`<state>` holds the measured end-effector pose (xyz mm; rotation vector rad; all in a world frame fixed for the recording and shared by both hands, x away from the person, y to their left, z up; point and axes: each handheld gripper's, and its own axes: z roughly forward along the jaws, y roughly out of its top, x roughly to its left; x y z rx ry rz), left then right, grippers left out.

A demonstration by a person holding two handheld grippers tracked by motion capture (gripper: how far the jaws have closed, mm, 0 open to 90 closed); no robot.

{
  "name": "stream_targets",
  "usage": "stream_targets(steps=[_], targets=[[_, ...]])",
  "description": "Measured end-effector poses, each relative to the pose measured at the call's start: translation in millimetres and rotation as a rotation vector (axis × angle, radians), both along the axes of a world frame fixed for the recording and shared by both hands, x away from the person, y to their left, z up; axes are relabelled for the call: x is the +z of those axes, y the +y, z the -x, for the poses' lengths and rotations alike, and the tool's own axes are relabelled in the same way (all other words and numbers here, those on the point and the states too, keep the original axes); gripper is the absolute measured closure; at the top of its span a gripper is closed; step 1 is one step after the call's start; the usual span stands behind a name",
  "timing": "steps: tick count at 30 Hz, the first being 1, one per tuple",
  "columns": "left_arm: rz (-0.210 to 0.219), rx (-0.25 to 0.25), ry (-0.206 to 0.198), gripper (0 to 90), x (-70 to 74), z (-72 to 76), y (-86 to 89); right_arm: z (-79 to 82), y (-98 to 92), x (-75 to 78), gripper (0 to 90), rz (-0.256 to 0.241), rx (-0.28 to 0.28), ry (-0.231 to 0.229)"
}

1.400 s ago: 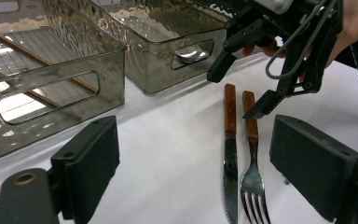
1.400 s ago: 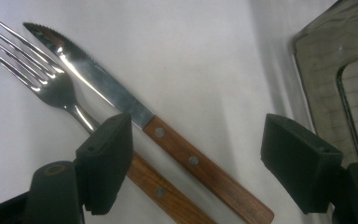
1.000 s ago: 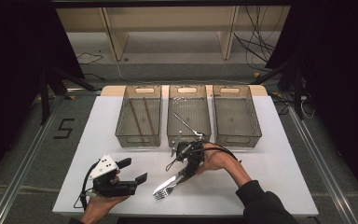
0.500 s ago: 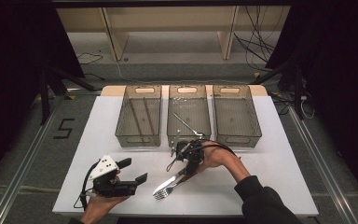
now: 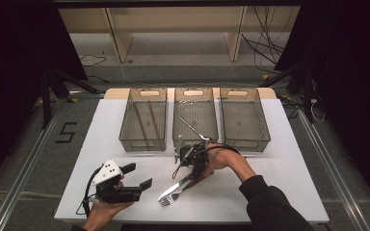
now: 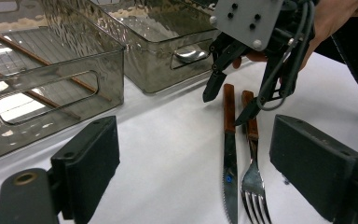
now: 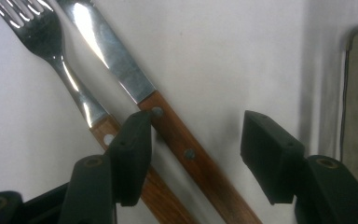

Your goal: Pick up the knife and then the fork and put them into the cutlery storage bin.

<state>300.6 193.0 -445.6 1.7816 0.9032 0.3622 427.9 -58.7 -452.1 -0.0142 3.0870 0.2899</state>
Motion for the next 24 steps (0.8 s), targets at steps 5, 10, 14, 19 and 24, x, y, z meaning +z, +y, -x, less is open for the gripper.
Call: stream_targets(steps=[5, 10, 14, 19, 24], targets=[[-0.002, 0.000, 0.001, 15.5, 0.0, 0.0, -0.1, 3.2, 2.8, -0.2, 47.3, 0.002, 0.046, -0.017], [-0.001, 0.000, -0.001, 15.6, 0.0, 0.0, 0.0, 5.4, 6.0, 1.6, 50.6, 0.035, 0.078, -0.016], [-0.001, 0.001, -0.001, 15.6, 0.1, 0.0, 0.1, 7.8, 8.9, 2.1, 52.5, 0.053, 0.111, -0.027], [-0.001, 0.000, -0.002, 15.6, 0.3, 0.2, 0.2, 10.6, 12.9, -3.5, 55.0, 0.091, 0.125, -0.037], [-0.001, 0.000, 0.000, 15.5, 0.3, 0.0, 0.4, 10.3, 13.4, -4.7, 59.6, 0.087, 0.133, -0.023]])
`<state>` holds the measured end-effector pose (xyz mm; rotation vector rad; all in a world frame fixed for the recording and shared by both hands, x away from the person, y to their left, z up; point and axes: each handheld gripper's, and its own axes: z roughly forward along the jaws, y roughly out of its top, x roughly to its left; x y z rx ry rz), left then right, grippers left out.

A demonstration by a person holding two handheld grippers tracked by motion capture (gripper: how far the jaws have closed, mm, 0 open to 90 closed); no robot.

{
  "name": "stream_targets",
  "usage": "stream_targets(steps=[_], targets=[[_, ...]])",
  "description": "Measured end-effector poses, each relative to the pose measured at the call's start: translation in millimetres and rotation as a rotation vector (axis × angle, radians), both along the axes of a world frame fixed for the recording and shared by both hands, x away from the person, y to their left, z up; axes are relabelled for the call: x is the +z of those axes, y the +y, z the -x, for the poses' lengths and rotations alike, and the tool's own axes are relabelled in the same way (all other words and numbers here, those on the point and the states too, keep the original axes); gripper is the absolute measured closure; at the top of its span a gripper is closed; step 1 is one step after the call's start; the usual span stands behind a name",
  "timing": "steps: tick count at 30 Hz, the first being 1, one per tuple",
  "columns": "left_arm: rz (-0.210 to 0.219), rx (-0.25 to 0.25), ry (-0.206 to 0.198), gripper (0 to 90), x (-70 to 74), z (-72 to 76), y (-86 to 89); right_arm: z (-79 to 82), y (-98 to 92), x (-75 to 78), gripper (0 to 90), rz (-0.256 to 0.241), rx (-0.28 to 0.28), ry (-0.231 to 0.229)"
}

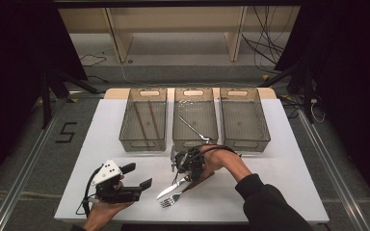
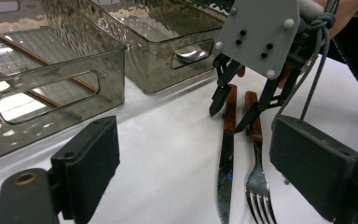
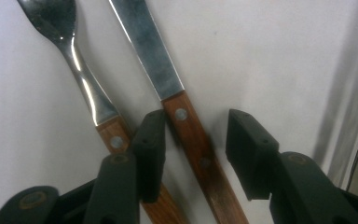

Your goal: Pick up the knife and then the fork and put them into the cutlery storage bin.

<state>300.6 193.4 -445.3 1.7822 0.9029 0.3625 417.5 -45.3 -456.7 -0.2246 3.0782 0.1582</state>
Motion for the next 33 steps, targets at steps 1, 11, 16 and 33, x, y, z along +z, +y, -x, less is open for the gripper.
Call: stream_targets(steps=[1, 11, 16, 33], targets=[[-0.001, -0.001, 0.000, 15.6, 0.1, 0.0, -0.1, 0.5, 0.4, -0.1, 60.6, 0.002, 0.006, -0.002], [-0.005, -0.004, 0.001, 15.5, 0.0, 0.5, -0.7, 4.1, 2.5, 0.7, 70.6, 0.023, 0.028, 0.002], [-0.002, 0.000, 0.000, 15.5, -0.1, 0.0, -0.3, 4.7, 2.7, 0.6, 72.3, 0.024, 0.043, -0.001], [-0.004, 0.000, -0.001, 15.6, 0.1, 0.1, 0.0, 4.2, 3.7, 2.0, 77.6, 0.013, 0.049, -0.020]])
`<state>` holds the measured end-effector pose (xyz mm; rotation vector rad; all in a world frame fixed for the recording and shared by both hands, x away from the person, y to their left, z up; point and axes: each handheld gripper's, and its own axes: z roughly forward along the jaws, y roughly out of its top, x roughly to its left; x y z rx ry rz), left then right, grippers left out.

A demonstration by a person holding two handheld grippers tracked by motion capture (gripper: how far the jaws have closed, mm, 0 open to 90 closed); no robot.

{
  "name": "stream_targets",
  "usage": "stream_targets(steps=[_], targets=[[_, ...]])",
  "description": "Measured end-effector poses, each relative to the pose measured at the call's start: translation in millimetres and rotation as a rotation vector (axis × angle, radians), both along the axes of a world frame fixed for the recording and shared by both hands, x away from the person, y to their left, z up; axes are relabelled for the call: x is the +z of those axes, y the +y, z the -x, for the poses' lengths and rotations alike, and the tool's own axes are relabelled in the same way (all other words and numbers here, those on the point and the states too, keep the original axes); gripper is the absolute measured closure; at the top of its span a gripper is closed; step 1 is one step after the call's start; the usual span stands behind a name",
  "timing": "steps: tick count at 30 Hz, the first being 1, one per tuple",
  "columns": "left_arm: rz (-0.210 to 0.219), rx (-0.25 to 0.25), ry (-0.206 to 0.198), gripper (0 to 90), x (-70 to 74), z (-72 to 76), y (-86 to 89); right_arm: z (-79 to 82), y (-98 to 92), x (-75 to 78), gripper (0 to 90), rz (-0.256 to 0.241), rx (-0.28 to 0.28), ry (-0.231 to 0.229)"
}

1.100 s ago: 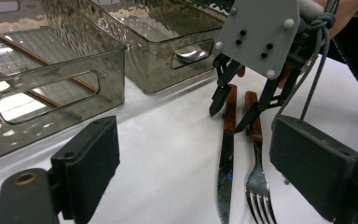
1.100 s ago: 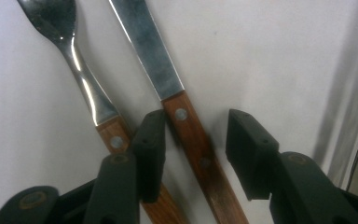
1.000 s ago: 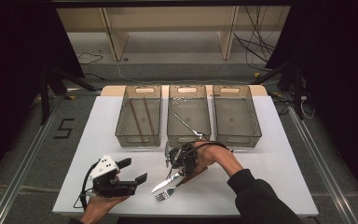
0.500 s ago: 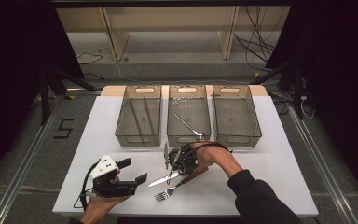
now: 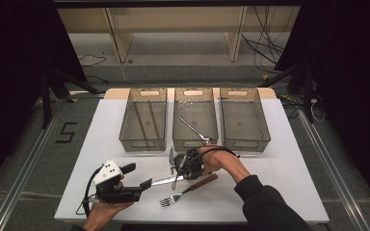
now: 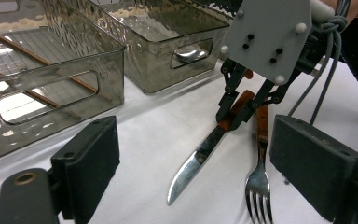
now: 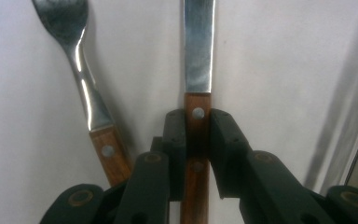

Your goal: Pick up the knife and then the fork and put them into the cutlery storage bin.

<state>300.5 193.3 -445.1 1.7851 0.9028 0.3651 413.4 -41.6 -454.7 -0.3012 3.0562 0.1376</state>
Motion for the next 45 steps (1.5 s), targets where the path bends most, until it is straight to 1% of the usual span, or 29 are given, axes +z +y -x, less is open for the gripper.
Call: stream_targets(steps=[1, 3, 7, 8, 9, 11, 13, 14, 15, 16, 17, 18, 20, 21, 24, 27, 29, 30, 31, 32, 33, 34, 35, 38, 39, 41, 44, 45], targets=[[0.002, 0.001, -0.001, 15.6, 0.0, 0.0, 0.1, 0.0, 0.3, 0.2, 77.7, -0.004, -0.010, 0.002], [0.002, 0.002, 0.000, 15.6, 0.1, 0.0, 0.3, -0.6, 0.4, 1.0, 77.7, -0.027, -0.022, -0.003], [0.002, 0.002, -0.002, 15.5, 0.2, 0.1, 0.3, -3.8, -1.7, 7.7, 77.8, -0.056, -0.064, -0.014], [0.002, 0.003, -0.002, 15.6, 0.2, 0.1, 0.4, -5.0, -2.9, 8.7, 77.7, -0.076, -0.069, -0.024], [0.002, 0.003, -0.002, 15.6, 0.2, 0.1, 0.4, -6.1, -4.3, 11.8, 77.7, -0.085, -0.083, -0.033], [0.002, 0.003, -0.001, 15.6, 0.1, 0.1, 0.4, -8.1, -7.3, 18.3, 77.7, -0.109, -0.106, -0.037], [0.000, 0.002, -0.001, 15.6, 0.1, 0.1, 0.2, -10.3, -10.2, 24.0, 77.7, -0.149, -0.125, -0.050], [0.002, 0.004, -0.002, 15.6, 0.0, 0.1, 0.0, -11.4, -11.9, 25.9, 77.7, -0.183, -0.145, -0.049], [0.001, 0.003, -0.001, 15.6, 0.1, 0.1, 0.2, -12.4, -13.4, 29.3, 77.7, -0.195, -0.159, -0.052], [0.001, 0.003, -0.001, 15.6, 0.1, 0.1, 0.2, -13.3, -15.1, 33.0, 77.7, -0.208, -0.187, -0.046], [0.004, 0.005, -0.001, 15.5, 0.0, 0.1, 0.2, -14.3, -16.2, 34.6, 77.7, -0.219, -0.194, -0.049], [0.002, 0.004, -0.001, 15.5, 0.1, 0.1, 0.3, -16.2, -17.9, 36.5, 77.7, -0.242, -0.209, -0.057], [0.002, 0.004, -0.002, 15.6, 0.2, 0.2, 0.3, -17.6, -20.0, 40.4, 77.7, -0.256, -0.237, -0.055], [0.002, 0.003, -0.002, 15.5, 0.2, 0.2, 0.3, -19.7, -21.3, 42.3, 77.7, -0.269, -0.237, -0.062], [0.004, 0.005, -0.002, 15.6, 0.0, 0.1, 0.5, -21.2, -24.4, 47.4, 77.7, -0.306, -0.287, -0.056], [0.003, 0.006, -0.001, 15.6, 0.0, 0.1, 0.7, -22.2, -28.8, 52.9, 77.7, -0.332, -0.300, -0.048], [0.003, 0.007, -0.002, 15.6, -0.1, 0.1, 0.6, -22.2, -31.2, 55.1, 77.7, -0.355, -0.325, -0.051], [0.004, 0.007, 0.000, 15.6, 0.0, 0.3, 0.6, -23.6, -33.5, 56.6, 77.7, -0.367, -0.325, -0.060], [0.004, 0.007, -0.001, 15.5, 0.1, 0.4, 0.6, -23.9, -36.0, 58.6, 77.7, -0.377, -0.337, -0.057], [0.005, 0.008, -0.002, 15.6, 0.1, 0.4, 0.6, -25.4, -38.7, 60.7, 77.7, -0.394, -0.338, -0.059], [0.005, 0.008, -0.002, 15.6, 0.1, 0.3, 0.6, -26.4, -42.0, 63.3, 77.7, -0.419, -0.352, -0.058], [0.005, 0.008, -0.002, 15.5, 0.0, 0.2, 0.6, -27.2, -44.4, 65.5, 77.7, -0.424, -0.355, -0.059], [0.004, 0.009, -0.002, 15.6, 0.0, 0.2, 0.6, -28.0, -47.0, 67.4, 77.7, -0.446, -0.367, -0.057], [0.004, 0.009, -0.003, 15.6, 0.1, 0.3, 0.8, -29.8, -53.9, 74.5, 77.7, -0.477, -0.409, -0.054], [0.005, 0.010, -0.002, 15.5, 0.1, 0.3, 0.8, -30.0, -55.6, 76.1, 77.7, -0.495, -0.431, -0.057], [0.005, 0.010, -0.003, 15.5, 0.1, 0.3, 0.9, -32.3, -60.1, 78.9, 77.7, -0.524, -0.455, -0.054], [0.005, 0.009, -0.002, 15.5, 0.0, 0.2, 0.8, -35.6, -66.2, 82.4, 77.7, -0.555, -0.496, -0.054], [0.005, 0.009, -0.002, 15.5, 0.0, 0.2, 0.8, -36.6, -68.7, 83.8, 77.7, -0.563, -0.517, -0.050]])
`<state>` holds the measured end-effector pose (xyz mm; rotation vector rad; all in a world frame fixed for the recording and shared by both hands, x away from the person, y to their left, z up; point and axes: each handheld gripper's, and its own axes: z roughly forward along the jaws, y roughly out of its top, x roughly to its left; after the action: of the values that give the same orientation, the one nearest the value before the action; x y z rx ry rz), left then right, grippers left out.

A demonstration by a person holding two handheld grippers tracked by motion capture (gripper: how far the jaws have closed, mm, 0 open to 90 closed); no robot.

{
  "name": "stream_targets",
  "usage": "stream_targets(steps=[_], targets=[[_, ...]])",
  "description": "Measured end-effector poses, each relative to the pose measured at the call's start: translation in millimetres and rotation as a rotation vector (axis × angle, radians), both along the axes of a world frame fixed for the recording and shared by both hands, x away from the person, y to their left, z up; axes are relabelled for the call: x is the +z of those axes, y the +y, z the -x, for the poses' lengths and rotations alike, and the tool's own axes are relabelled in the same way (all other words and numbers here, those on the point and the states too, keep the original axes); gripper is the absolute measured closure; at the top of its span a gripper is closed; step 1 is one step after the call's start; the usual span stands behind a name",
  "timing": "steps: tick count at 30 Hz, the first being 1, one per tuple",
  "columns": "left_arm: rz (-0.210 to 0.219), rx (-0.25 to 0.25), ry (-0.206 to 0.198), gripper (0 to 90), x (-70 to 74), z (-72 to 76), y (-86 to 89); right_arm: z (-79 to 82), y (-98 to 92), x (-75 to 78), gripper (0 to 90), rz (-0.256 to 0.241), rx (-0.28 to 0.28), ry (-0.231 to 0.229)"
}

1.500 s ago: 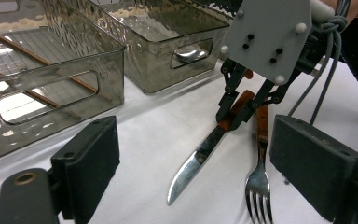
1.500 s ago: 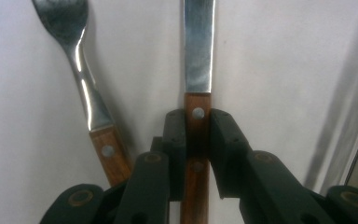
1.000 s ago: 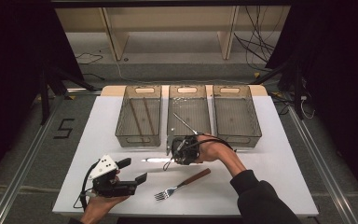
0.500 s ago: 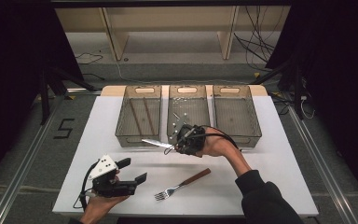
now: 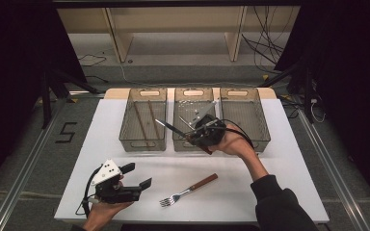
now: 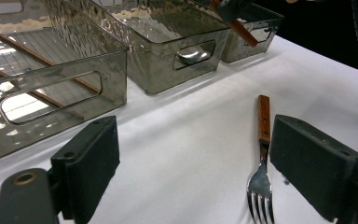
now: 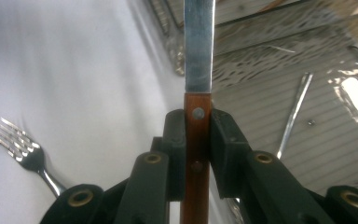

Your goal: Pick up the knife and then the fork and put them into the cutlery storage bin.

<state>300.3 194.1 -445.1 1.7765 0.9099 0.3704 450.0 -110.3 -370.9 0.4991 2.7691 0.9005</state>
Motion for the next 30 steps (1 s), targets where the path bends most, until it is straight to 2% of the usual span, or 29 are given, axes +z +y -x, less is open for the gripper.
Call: stream_targets(steps=[11, 18, 30], targets=[[0.000, 0.002, -0.002, 15.5, 0.1, 0.1, 0.3, -8.5, -25.2, 12.2, 77.7, -0.091, -0.138, -0.012], [0.005, 0.006, -0.009, 15.5, 0.7, 0.3, 1.1, -13.0, -50.5, 20.3, 77.7, -0.159, -0.244, -0.015], [0.007, 0.006, -0.009, 15.5, 0.4, 0.0, 1.2, -23.6, -88.4, 24.7, 77.7, -0.205, -0.382, -0.030]])
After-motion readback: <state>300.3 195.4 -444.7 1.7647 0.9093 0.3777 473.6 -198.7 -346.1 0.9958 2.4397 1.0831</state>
